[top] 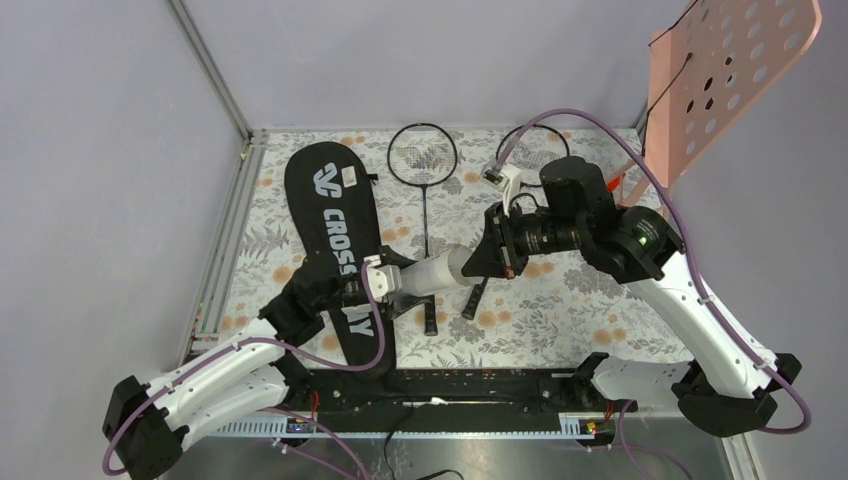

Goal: Pack up the badminton gear

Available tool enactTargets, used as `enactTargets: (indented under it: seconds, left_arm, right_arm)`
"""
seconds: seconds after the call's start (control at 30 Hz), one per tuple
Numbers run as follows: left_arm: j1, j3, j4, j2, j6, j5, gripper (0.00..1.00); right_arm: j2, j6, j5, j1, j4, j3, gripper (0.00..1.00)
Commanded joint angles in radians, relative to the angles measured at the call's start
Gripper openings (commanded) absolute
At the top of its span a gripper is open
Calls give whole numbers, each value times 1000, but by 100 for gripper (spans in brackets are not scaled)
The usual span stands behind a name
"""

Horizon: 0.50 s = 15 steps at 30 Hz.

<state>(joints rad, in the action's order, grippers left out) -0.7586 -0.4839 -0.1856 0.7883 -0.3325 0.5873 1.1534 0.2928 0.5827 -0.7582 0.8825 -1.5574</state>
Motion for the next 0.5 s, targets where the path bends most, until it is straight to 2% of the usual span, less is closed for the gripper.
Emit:
enactTargets:
  seconds: [0.0, 0.4, 0.47]
  left_arm:
    - [-4, -33, -112, -17, 5, 9, 65]
    - [-5, -2, -167, -47, 35, 35, 65]
    - [-6, 7, -180, -55, 36, 44, 65]
  right_arm:
    - [23, -13, -74, -35, -12, -17, 0]
    - [57, -13, -119, -76, -11, -56, 0]
    - [60, -12, -127, -78, -9, -65, 3]
